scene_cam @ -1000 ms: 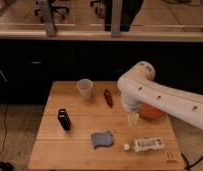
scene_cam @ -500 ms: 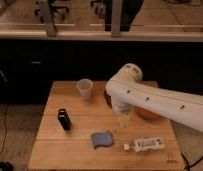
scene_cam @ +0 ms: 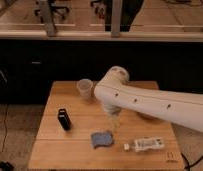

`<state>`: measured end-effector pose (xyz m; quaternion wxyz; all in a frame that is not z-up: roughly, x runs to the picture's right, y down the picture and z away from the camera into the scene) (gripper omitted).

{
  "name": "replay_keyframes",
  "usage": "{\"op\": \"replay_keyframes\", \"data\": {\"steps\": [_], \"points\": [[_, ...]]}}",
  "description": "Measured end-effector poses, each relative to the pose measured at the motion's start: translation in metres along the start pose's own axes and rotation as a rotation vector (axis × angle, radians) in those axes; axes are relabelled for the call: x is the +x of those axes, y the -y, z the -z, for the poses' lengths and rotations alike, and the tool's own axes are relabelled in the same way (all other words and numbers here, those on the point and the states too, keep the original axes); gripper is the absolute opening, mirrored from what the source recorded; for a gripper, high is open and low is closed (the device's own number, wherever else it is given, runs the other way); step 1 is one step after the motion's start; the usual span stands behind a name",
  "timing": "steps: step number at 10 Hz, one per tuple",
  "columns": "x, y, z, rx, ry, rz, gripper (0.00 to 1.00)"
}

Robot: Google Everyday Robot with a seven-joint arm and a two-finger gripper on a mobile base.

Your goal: Knock the eraser over

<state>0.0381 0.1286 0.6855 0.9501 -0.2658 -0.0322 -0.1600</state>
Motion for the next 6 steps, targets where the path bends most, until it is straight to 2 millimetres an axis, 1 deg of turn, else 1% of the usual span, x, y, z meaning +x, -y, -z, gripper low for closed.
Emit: {"op": "replay_keyframes", "data": {"steps": [2,4,6], "points": [[-0.009,0.004,-0.004,0.009,0.004,0.018,0.80],[-0.011,0.005,-0.006,0.015,0.010,0.034,0.80],[-0.031,0.012,-0.009,0.023,0.016,0.064,0.80]]}}
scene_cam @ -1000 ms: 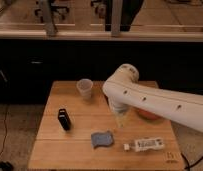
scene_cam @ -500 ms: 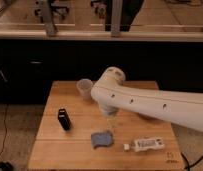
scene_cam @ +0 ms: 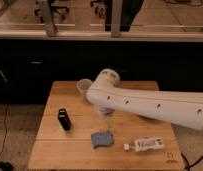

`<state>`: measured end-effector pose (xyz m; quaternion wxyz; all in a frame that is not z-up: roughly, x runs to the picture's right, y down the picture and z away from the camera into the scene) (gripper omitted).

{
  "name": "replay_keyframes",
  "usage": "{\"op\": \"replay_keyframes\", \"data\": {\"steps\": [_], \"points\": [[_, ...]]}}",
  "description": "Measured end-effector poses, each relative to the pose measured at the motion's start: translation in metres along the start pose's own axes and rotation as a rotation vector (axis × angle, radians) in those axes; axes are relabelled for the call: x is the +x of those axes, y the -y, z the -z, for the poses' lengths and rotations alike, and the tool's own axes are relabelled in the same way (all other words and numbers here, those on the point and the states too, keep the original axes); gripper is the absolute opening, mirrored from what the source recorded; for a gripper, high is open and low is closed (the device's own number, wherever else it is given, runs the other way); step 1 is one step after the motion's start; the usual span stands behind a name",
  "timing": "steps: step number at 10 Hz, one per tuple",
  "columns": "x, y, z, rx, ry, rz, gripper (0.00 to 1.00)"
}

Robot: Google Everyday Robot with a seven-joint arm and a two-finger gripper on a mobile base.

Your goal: Knock the eraser over

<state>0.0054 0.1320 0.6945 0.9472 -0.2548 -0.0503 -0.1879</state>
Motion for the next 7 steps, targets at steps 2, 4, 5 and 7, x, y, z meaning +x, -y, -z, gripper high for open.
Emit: {"op": "replay_keyframes", "data": {"steps": [2,4,5,7], "points": [[-0.007,0.003,-0.002,0.004,0.005,0.012,0.80],[-0.012,0.003,-0.004,0.009,0.010,0.038,0.80],[-0.020,0.005,-0.006,0.011,0.013,0.049,0.80],[-0.029,0.006,-0.009,0.013,0.018,0.066,0.80]]}}
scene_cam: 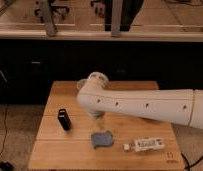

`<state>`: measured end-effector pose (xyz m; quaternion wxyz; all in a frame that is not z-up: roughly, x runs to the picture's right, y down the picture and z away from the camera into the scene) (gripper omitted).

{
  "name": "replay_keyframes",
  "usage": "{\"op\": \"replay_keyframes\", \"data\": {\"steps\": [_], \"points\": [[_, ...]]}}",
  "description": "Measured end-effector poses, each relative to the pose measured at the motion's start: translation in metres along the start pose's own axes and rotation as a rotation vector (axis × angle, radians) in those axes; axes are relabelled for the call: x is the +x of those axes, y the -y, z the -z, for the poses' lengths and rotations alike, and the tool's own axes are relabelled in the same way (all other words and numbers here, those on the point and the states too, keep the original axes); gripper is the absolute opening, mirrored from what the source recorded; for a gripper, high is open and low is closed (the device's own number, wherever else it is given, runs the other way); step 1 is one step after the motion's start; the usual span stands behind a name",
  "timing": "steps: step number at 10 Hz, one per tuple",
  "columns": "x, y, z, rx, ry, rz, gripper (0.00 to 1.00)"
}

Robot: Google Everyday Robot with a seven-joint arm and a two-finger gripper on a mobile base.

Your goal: Knock the eraser over

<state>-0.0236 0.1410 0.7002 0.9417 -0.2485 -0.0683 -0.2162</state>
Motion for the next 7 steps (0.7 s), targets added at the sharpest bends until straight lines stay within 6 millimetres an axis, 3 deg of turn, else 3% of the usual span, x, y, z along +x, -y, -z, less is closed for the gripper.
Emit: {"op": "replay_keyframes", "data": {"steps": [4,7], "points": [[-0.011,0.002,-0.004,0.007,0.012,0.037,0.76],[-0.026,0.005,-0.010,0.012,0.024,0.071,0.53]]}}
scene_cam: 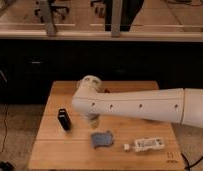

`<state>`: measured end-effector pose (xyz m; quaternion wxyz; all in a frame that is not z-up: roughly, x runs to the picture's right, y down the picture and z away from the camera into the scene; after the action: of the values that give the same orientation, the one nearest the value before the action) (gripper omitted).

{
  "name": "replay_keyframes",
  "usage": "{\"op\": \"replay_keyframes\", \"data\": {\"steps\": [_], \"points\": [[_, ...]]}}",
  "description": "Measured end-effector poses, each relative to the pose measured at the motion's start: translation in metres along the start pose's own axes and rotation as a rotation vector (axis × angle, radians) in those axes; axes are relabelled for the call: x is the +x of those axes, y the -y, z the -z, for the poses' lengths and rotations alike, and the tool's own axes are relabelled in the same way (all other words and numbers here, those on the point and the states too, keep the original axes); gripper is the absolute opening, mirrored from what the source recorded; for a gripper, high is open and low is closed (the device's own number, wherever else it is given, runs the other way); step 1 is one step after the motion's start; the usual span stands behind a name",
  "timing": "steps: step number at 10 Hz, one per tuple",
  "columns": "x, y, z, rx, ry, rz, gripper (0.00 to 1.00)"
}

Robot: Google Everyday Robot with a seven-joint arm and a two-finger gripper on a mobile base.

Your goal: Knock the eraser over

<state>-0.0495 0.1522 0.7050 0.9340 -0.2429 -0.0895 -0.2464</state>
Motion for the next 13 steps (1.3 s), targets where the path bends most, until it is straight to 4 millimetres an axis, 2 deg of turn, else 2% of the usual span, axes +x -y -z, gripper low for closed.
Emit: {"op": "replay_keyframes", "data": {"steps": [5,6,13], "points": [[-0.019,-0.009,-0.014,-0.008,0.030,0.048,0.03],[-0.021,-0.010,-0.018,-0.012,0.035,0.058,0.01],[-0.026,-0.015,-0.041,-0.017,0.067,0.093,0.00]]}}
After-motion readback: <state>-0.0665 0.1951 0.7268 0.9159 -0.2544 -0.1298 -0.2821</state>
